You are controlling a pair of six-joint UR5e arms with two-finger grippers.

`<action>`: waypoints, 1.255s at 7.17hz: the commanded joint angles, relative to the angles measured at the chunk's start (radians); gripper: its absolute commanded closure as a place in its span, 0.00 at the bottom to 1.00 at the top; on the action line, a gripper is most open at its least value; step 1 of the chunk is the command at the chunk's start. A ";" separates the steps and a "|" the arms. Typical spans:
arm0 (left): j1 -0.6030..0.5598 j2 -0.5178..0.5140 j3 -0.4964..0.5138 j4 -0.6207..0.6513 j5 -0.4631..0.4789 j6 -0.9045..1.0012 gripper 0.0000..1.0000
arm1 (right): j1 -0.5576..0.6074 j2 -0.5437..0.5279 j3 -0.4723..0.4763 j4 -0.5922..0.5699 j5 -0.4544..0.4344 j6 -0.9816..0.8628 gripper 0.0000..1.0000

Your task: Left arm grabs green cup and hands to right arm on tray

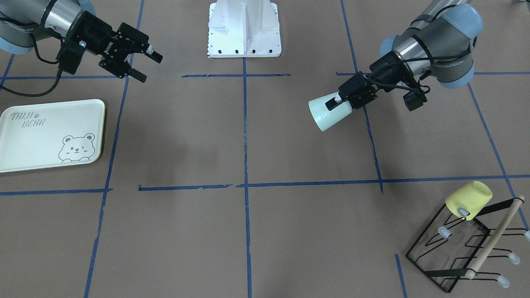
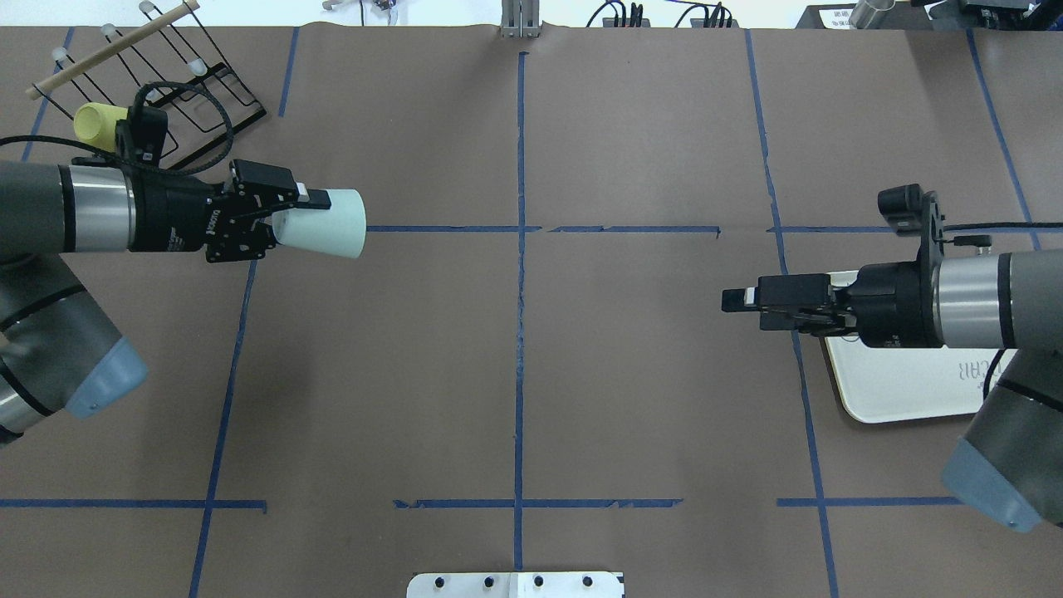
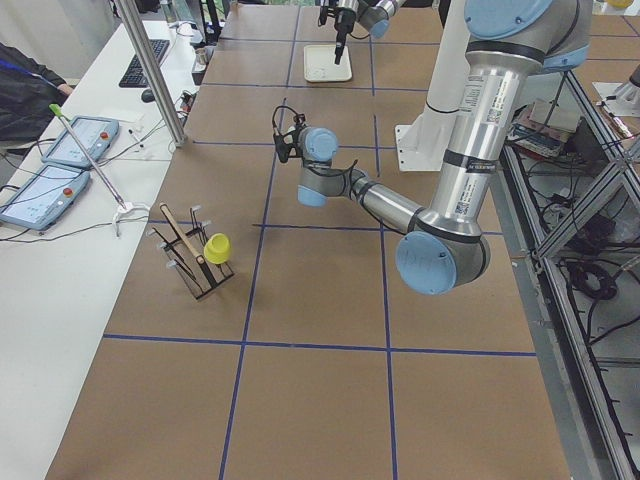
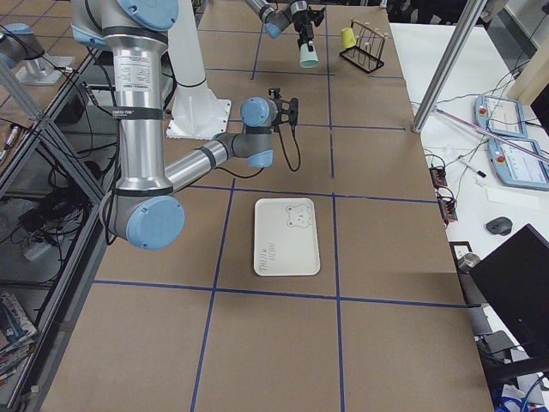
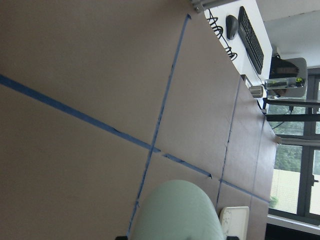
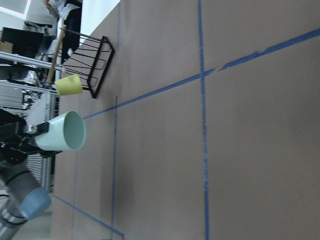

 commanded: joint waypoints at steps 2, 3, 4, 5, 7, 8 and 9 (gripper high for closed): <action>0.104 -0.006 0.008 -0.244 0.054 -0.059 0.68 | -0.191 0.115 -0.204 0.476 -0.214 0.071 0.00; 0.147 -0.022 0.014 -0.297 0.066 -0.060 0.68 | -0.239 0.191 -0.238 0.501 -0.284 0.074 0.00; 0.197 -0.029 0.016 -0.358 0.107 -0.074 0.68 | -0.261 0.242 -0.241 0.498 -0.319 0.080 0.00; 0.257 -0.030 0.017 -0.418 0.153 -0.076 0.68 | -0.265 0.272 -0.241 0.496 -0.331 0.106 0.00; 0.314 -0.051 0.026 -0.438 0.189 -0.076 0.68 | -0.267 0.293 -0.260 0.493 -0.352 0.108 0.00; 0.316 -0.051 0.030 -0.438 0.189 -0.076 0.68 | -0.267 0.321 -0.280 0.486 -0.357 0.109 0.01; 0.317 -0.053 0.031 -0.438 0.189 -0.077 0.68 | -0.267 0.350 -0.286 0.451 -0.380 0.112 0.02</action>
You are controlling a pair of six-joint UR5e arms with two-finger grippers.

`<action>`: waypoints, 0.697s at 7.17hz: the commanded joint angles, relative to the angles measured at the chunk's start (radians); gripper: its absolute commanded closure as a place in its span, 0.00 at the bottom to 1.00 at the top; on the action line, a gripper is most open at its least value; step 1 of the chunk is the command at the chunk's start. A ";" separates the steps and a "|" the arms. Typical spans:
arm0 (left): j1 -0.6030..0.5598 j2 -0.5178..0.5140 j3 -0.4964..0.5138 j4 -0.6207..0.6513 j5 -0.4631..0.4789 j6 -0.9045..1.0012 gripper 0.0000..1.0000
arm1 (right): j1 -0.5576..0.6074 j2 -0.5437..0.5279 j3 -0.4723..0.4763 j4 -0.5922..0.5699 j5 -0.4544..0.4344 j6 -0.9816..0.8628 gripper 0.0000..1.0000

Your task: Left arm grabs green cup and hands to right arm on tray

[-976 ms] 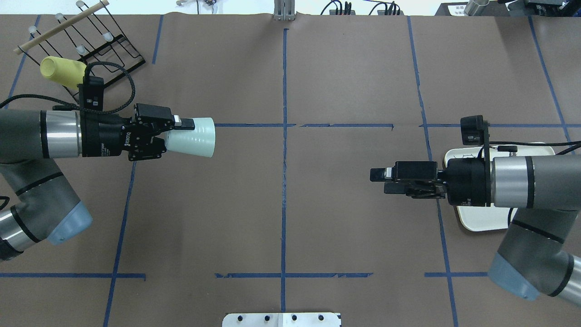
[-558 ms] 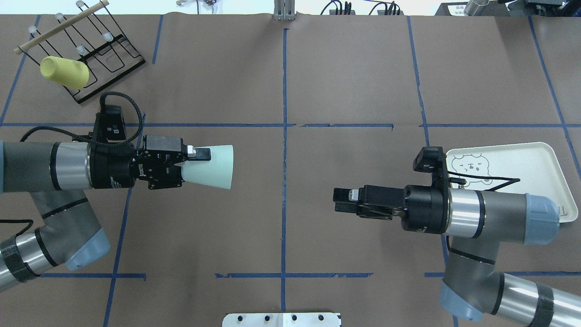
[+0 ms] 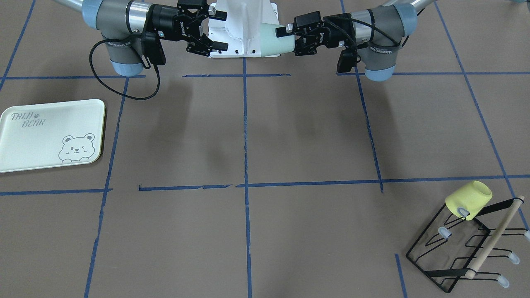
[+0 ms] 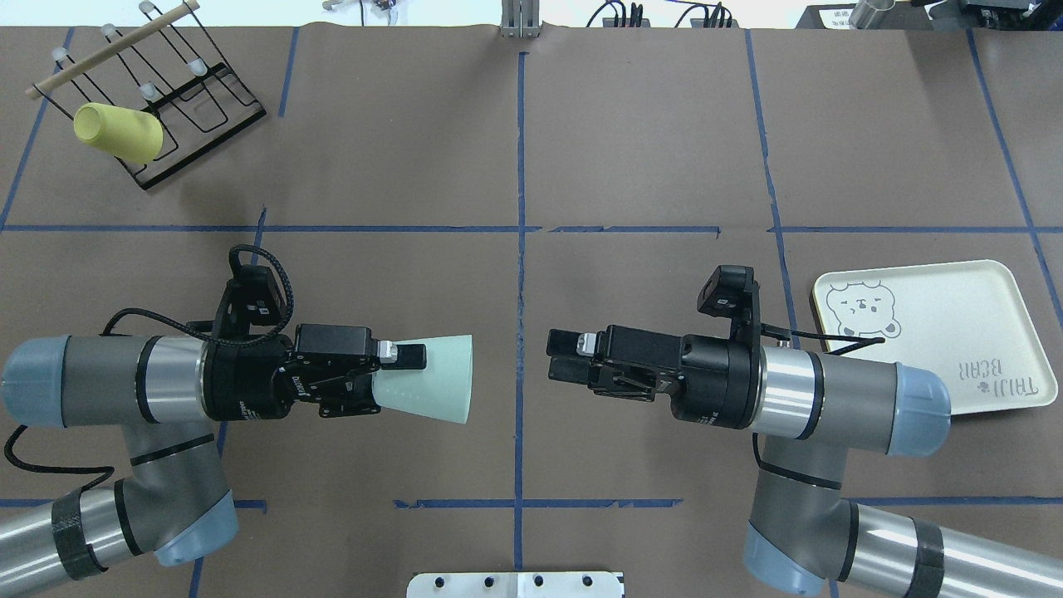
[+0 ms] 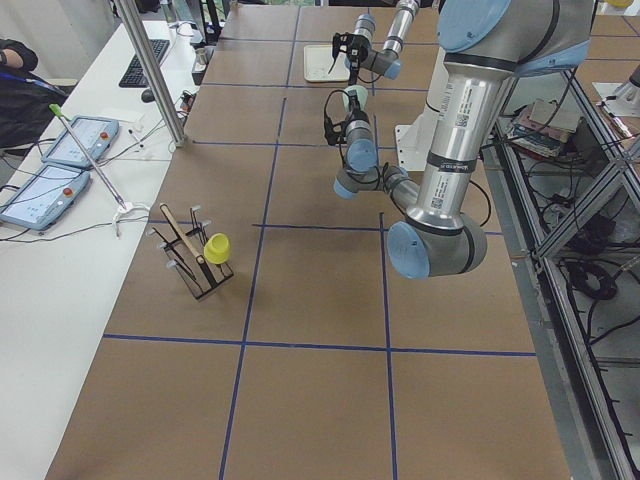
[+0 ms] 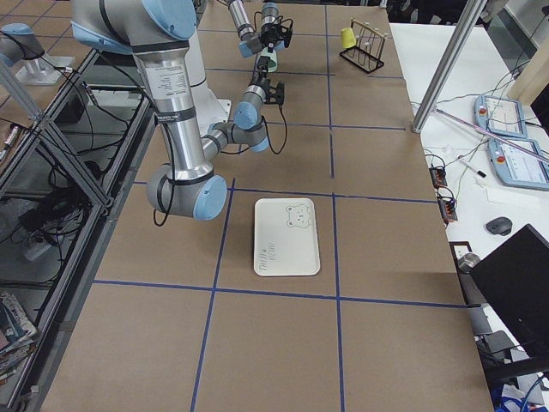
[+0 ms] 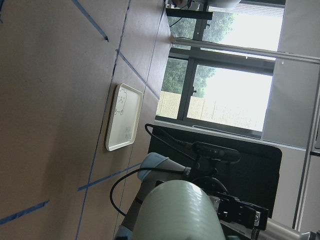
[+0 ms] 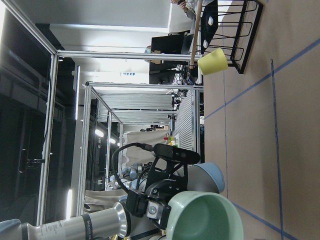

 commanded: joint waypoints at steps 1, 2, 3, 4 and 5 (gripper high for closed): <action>0.007 -0.006 0.003 -0.002 0.002 -0.047 0.68 | -0.001 0.053 -0.013 -0.056 -0.023 0.040 0.04; 0.008 -0.017 0.015 -0.002 0.002 -0.055 0.68 | -0.001 0.065 -0.013 -0.079 -0.024 0.044 0.06; 0.008 -0.029 0.026 0.000 0.004 -0.056 0.68 | -0.001 0.077 -0.014 -0.096 -0.026 0.045 0.06; 0.008 -0.030 0.028 0.000 0.008 -0.056 0.68 | -0.001 0.081 -0.013 -0.104 -0.027 0.046 0.06; 0.008 -0.035 0.029 0.000 0.010 -0.059 0.68 | -0.007 0.081 -0.014 -0.110 -0.030 0.046 0.06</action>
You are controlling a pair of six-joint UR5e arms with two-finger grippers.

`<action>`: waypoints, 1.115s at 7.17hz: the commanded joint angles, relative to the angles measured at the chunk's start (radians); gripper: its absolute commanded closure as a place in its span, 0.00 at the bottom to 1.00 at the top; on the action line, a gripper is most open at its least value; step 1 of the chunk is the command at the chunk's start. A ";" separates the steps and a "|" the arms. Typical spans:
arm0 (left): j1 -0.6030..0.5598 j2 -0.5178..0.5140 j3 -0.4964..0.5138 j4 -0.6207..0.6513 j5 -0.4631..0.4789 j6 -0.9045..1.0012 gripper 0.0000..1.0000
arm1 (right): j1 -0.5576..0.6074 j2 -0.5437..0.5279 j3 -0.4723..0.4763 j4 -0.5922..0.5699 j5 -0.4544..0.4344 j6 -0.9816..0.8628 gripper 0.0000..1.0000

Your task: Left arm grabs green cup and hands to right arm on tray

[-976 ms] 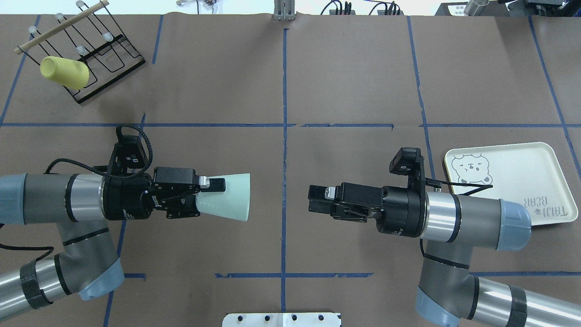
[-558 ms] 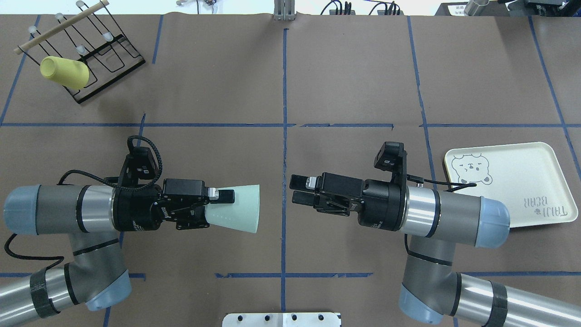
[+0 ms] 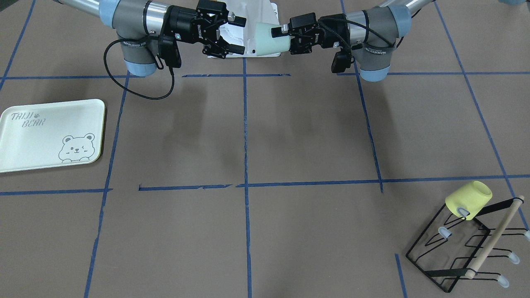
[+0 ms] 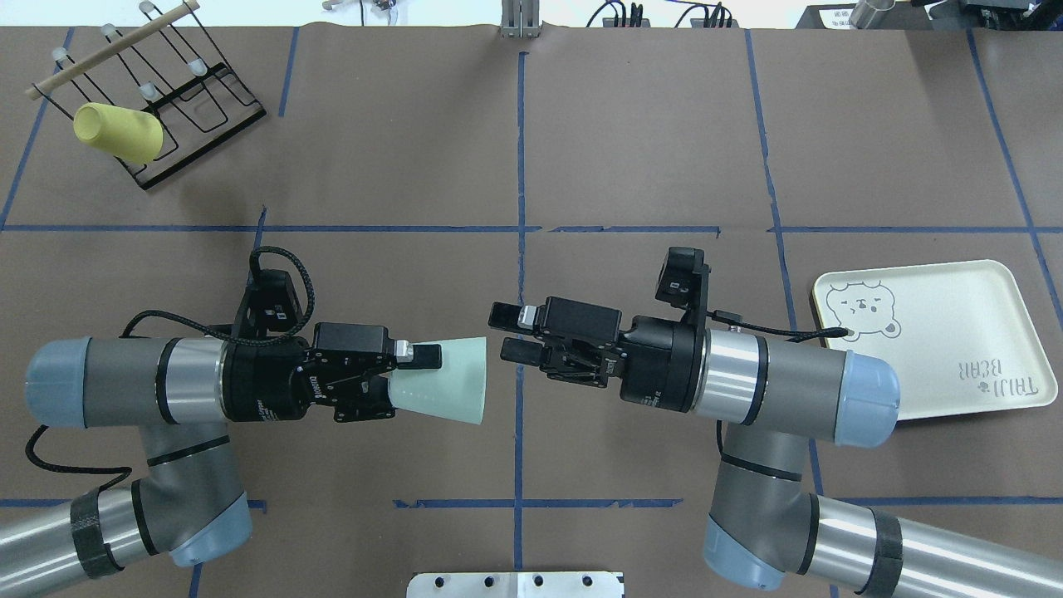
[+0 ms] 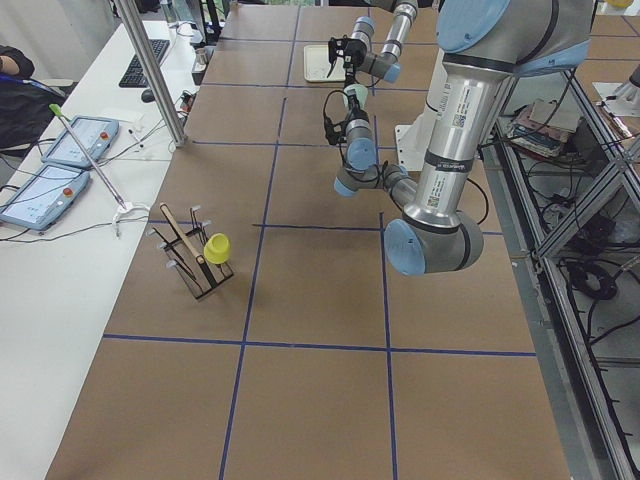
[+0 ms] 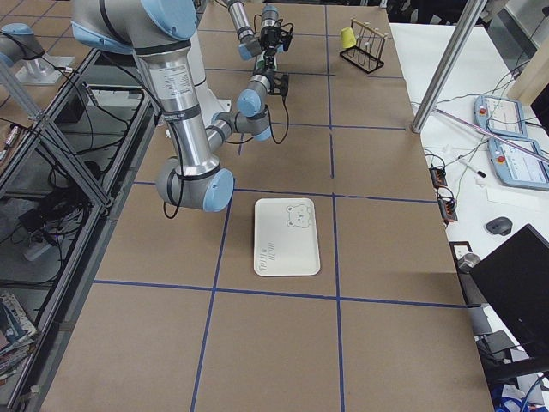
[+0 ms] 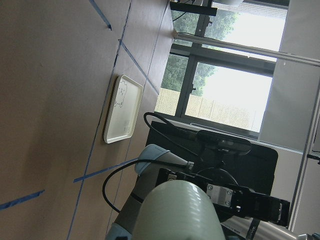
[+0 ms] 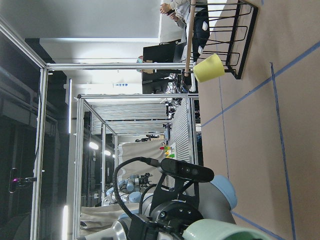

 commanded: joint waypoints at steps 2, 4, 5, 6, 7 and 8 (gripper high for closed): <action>0.000 -0.007 0.003 0.000 0.003 -0.005 0.68 | -0.018 0.006 -0.005 -0.010 -0.003 0.001 0.09; 0.000 -0.009 0.003 0.000 0.004 -0.005 0.68 | -0.033 0.006 -0.004 -0.010 -0.003 0.003 0.13; 0.000 -0.009 0.003 0.000 0.004 -0.005 0.68 | -0.038 0.006 -0.004 -0.010 -0.003 0.003 0.16; 0.000 -0.009 0.003 0.000 0.007 -0.005 0.68 | -0.041 0.006 -0.004 -0.009 -0.003 0.004 0.21; 0.000 -0.009 0.003 0.000 0.007 -0.005 0.68 | -0.041 0.006 -0.002 -0.009 -0.003 0.010 0.30; 0.000 -0.009 0.003 0.000 0.007 -0.006 0.68 | -0.041 0.006 0.001 -0.009 -0.003 0.053 0.42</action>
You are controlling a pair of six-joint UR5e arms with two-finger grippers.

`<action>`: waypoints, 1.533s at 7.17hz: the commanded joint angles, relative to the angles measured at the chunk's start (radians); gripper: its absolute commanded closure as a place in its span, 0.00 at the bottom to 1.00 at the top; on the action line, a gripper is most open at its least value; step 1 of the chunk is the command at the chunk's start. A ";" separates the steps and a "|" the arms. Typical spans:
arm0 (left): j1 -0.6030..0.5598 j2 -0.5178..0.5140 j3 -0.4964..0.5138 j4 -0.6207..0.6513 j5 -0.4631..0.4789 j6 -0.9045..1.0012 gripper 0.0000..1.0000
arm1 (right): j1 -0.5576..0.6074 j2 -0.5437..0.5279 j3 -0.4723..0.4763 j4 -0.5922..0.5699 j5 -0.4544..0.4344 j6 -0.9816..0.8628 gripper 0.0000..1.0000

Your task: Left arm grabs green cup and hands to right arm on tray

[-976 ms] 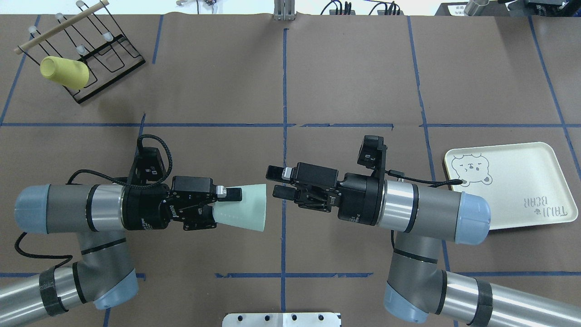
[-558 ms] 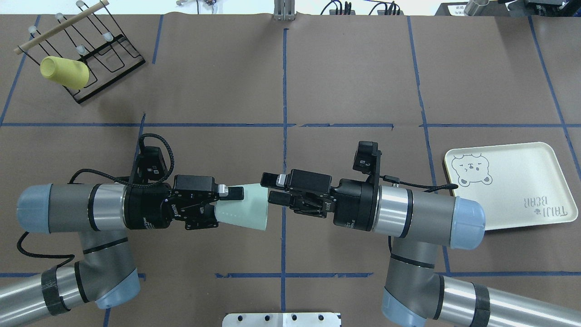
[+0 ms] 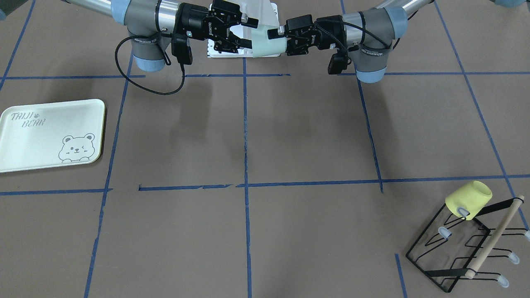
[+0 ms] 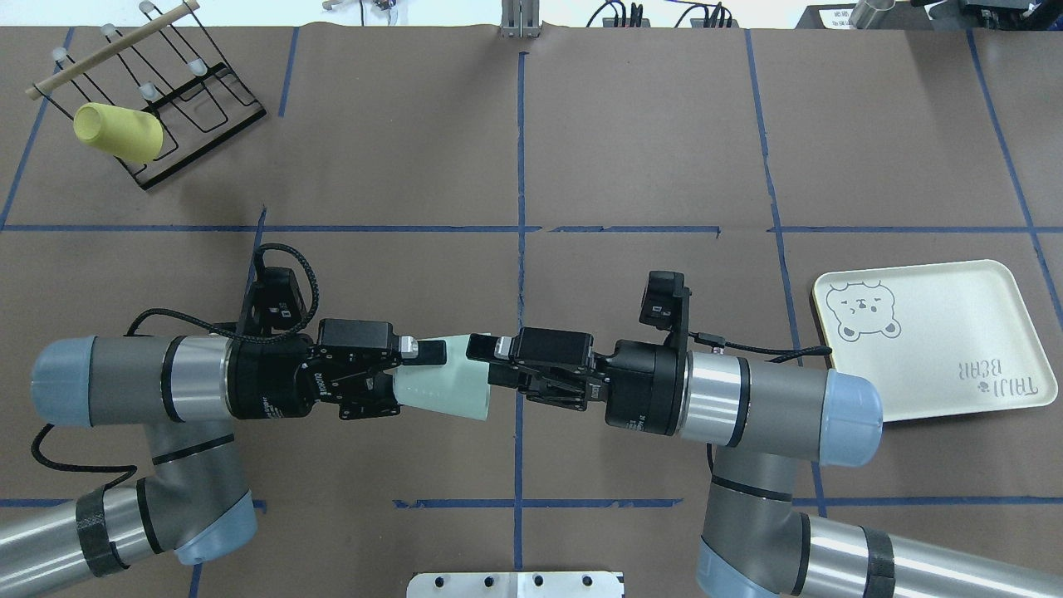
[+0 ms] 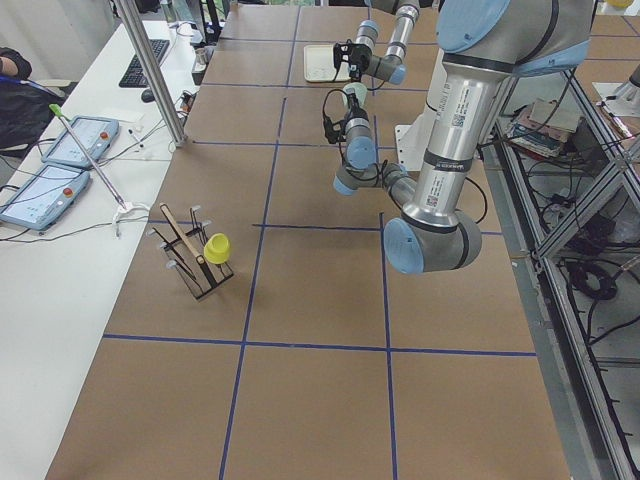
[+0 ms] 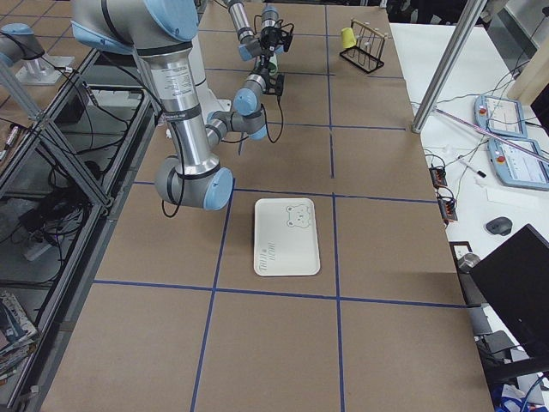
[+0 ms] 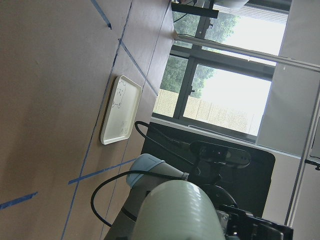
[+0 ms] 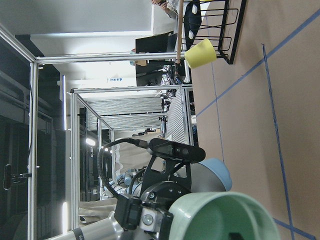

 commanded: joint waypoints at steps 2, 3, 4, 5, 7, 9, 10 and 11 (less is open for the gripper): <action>0.000 -0.002 0.000 0.000 0.002 -0.001 0.68 | -0.001 0.000 0.003 0.002 0.000 0.037 0.56; 0.000 -0.008 0.000 0.000 0.002 -0.003 0.68 | -0.002 0.000 0.003 0.002 0.000 0.036 0.57; 0.000 -0.012 0.000 0.000 0.002 -0.038 0.68 | -0.002 0.000 0.004 0.002 0.000 0.036 0.57; 0.000 -0.015 0.002 0.000 0.002 -0.039 0.68 | -0.005 0.000 0.004 0.002 0.000 0.036 0.57; 0.000 -0.017 0.002 0.000 0.002 -0.041 0.68 | -0.005 0.000 0.006 0.002 0.000 0.036 0.64; -0.002 -0.015 0.003 0.000 0.002 -0.041 0.68 | -0.005 0.000 0.007 0.005 0.000 0.036 0.64; 0.000 -0.015 0.003 0.000 0.002 -0.041 0.68 | -0.005 0.000 0.009 0.006 0.000 0.034 0.64; 0.000 -0.015 0.005 0.000 0.002 -0.041 0.68 | -0.004 0.002 0.009 0.006 0.000 0.034 0.64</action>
